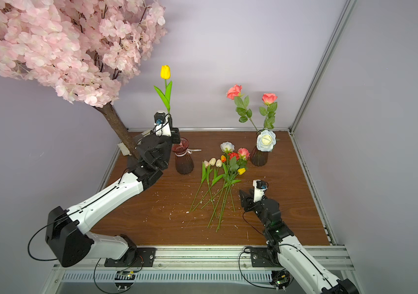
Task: Arrange the flowers in different vases according to their variety
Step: Insert the flower into the vase.
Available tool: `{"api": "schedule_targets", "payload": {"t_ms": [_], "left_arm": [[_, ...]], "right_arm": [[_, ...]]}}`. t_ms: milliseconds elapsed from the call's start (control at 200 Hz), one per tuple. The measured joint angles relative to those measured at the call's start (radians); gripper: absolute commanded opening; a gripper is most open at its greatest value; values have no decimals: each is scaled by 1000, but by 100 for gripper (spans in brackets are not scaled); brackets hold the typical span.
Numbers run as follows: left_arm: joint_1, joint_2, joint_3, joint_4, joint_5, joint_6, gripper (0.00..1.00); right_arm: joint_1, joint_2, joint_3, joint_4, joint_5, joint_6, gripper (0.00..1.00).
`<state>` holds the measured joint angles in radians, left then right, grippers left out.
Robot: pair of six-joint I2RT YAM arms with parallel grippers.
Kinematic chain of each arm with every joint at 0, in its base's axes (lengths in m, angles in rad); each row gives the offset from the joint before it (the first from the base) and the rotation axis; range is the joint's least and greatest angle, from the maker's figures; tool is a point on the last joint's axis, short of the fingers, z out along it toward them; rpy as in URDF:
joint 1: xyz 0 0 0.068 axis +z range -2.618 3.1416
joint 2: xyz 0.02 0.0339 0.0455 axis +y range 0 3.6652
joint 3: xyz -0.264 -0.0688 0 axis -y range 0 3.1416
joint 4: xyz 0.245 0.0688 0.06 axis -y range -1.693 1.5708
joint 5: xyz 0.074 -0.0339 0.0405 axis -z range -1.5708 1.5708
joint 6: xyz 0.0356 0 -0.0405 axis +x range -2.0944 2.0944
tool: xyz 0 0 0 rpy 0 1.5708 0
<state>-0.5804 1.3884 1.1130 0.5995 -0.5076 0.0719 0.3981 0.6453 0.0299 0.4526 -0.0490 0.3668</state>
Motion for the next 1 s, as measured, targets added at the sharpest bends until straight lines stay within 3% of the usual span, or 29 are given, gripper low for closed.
{"api": "schedule_targets", "payload": {"t_ms": [205, 611, 661, 726, 791, 941, 1001], "left_arm": [[82, 70, -105, 176, 120, -14, 0], [87, 111, -239, 293, 276, -103, 0], [87, 111, -249, 298, 284, -116, 10], [87, 108, -268, 299, 290, -138, 35], [87, 95, -303, 290, 298, -168, 49], [86, -2, -376, 209, 313, -243, 55], [83, -55, -380, 157, 321, -267, 63]], "right_arm": [[0, 0, 0, 0, 0, 0, 59], [0, 13, 0, 14, -2, 0, 57], [0, 13, 0, 18, -3, 1, 57], [0, 13, 0, 23, -5, 2, 57], [2, 13, 0, 26, -5, 6, 57], [6, 13, 0, 32, -6, 8, 58], [6, 16, 0, 37, -7, 8, 59]]}}
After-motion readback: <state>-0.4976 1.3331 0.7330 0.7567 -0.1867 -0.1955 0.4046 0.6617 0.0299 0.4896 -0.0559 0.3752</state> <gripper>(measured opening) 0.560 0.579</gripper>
